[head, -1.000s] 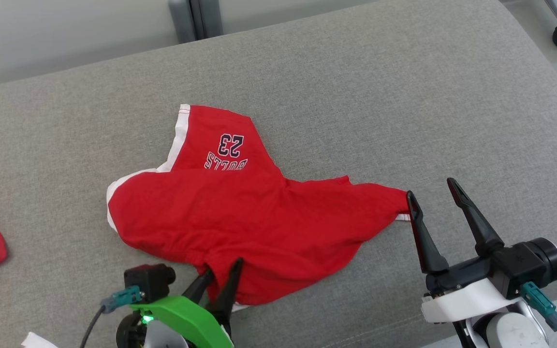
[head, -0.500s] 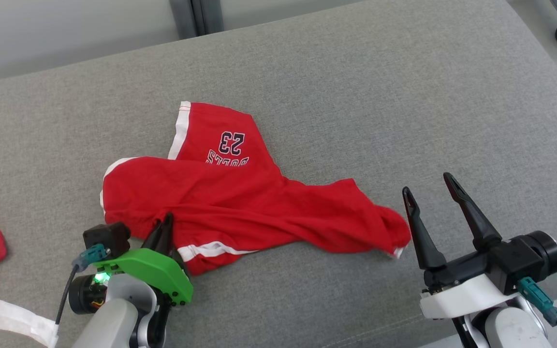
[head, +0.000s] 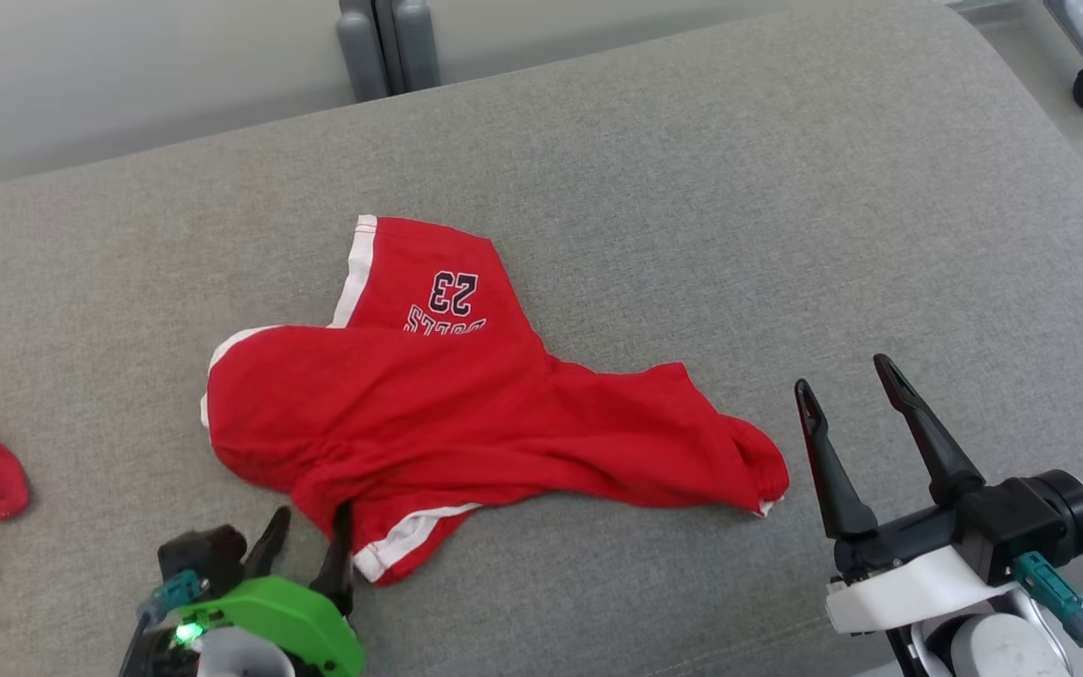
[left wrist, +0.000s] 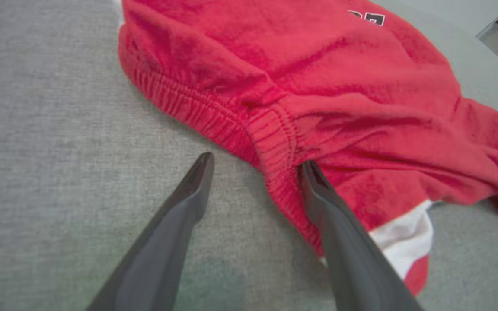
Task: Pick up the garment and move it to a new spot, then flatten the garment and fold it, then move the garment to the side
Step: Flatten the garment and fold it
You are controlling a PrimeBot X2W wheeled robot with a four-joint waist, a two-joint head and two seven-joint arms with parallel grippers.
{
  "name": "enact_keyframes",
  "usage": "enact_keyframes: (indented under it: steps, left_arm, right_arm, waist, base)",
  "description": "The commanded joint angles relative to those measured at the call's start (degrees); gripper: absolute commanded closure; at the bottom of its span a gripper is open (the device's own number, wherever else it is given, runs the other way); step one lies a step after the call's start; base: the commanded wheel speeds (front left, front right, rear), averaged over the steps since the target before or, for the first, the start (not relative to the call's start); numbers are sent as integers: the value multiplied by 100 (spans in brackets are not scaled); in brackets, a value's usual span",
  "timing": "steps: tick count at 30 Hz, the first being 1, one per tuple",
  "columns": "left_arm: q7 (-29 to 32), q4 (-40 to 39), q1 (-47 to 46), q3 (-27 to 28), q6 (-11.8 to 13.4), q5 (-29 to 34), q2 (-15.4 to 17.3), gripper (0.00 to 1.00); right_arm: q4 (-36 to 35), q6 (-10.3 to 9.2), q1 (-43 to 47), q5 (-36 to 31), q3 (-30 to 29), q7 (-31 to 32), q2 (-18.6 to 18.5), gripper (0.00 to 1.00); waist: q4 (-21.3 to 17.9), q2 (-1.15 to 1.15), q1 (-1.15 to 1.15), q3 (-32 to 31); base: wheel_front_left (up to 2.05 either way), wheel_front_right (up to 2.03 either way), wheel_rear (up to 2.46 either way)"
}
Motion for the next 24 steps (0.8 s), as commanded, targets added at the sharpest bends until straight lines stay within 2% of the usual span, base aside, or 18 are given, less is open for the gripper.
enact_keyframes:
  steps: [1, 6, 12, 16, 24]
  left_arm:
    - [32, -133, 168, 32, 99, 16, 120, 0]
    - [224, -892, 595, 44, 483, 200, 501, 0]
    - [666, -1728, 595, -74, 861, 347, 669, 0]
    - [1012, -1956, 613, -96, 1112, 438, 824, 0]
    - [1321, -2480, 1005, 49, 1275, 291, 1183, 0]
  right_arm:
    - [-13, -8, 74, -21, -23, -19, 8, 0]
    - [-38, -9, 115, -19, -67, -19, 39, 0]
    - [-38, -8, 13, 12, 3, -18, 72, 0]
    - [-19, -8, 32, 24, -13, -18, 105, 0]
    - [-18, -8, 187, 18, -154, -19, 156, 0]
  waist:
    - [34, 0, 0, -57]
    - [78, 0, 0, -81]
    - [-34, 0, 0, -22]
    - [-194, 0, 0, -18]
    - [-291, 0, 0, -53]
  base:
    - [0, 0, 0]
    - [0, 0, 0]
    - [0, 0, 0]
    - [0, 0, 0]
    - [0, 0, 0]
